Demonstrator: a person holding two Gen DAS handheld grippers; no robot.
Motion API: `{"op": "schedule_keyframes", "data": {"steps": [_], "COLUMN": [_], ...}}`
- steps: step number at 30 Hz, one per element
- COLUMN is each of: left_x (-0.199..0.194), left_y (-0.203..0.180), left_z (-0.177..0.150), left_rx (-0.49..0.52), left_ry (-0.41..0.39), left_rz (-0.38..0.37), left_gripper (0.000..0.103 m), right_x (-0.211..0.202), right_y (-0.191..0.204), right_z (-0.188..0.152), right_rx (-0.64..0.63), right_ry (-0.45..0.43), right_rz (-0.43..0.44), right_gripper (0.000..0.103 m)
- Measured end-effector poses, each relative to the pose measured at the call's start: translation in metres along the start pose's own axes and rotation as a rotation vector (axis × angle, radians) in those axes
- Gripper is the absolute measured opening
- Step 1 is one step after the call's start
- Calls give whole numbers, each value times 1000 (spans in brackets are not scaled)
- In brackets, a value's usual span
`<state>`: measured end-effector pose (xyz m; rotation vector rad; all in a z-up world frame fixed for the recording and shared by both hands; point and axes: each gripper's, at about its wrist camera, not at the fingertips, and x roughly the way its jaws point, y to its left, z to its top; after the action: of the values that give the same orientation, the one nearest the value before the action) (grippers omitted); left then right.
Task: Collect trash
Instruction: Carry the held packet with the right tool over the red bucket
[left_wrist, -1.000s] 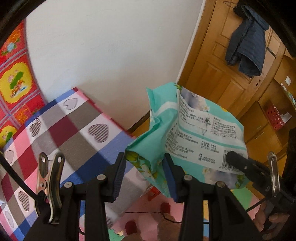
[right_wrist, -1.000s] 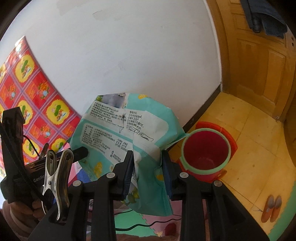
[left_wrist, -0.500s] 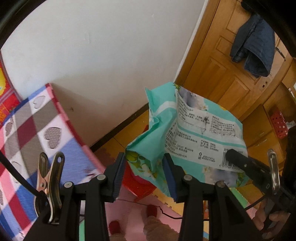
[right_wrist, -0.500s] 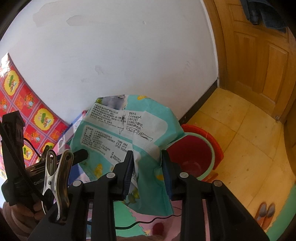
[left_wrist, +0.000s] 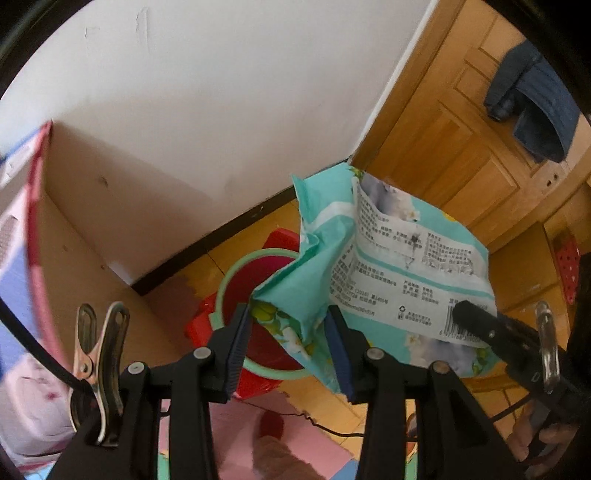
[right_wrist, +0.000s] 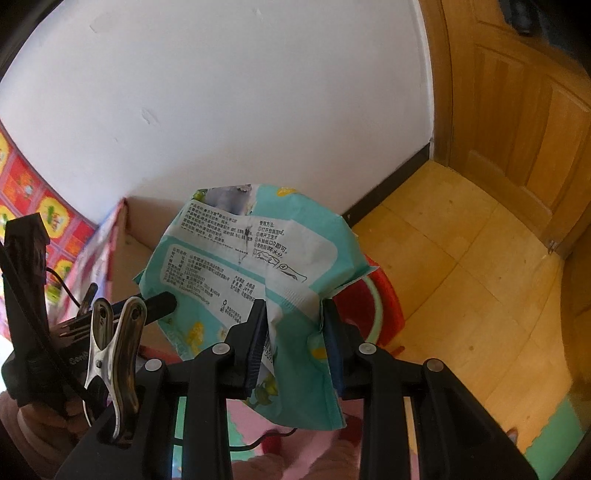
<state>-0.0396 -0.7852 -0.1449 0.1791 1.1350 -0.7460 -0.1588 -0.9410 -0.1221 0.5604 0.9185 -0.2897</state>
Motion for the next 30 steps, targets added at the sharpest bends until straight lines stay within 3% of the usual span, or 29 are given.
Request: {"op": "schedule_keyframes", "data": {"steps": [14, 23, 30], "left_x": [119, 144, 138], "left_y": [6, 17, 23], "left_z": [-16, -17, -14], "left_rx": [-29, -45, -56], "left_ry": [82, 145, 139], "left_rz": [65, 107, 126], "left_gripper": [43, 45, 45], "right_x": [99, 134, 145], "right_y": [-42, -61, -58], "right_z": [-17, -22, -22], "right_rx": [-78, -77, -94], "right_ry": [93, 139, 174], "right_rz": [-36, -52, -39], "right_gripper": [31, 31, 33]}}
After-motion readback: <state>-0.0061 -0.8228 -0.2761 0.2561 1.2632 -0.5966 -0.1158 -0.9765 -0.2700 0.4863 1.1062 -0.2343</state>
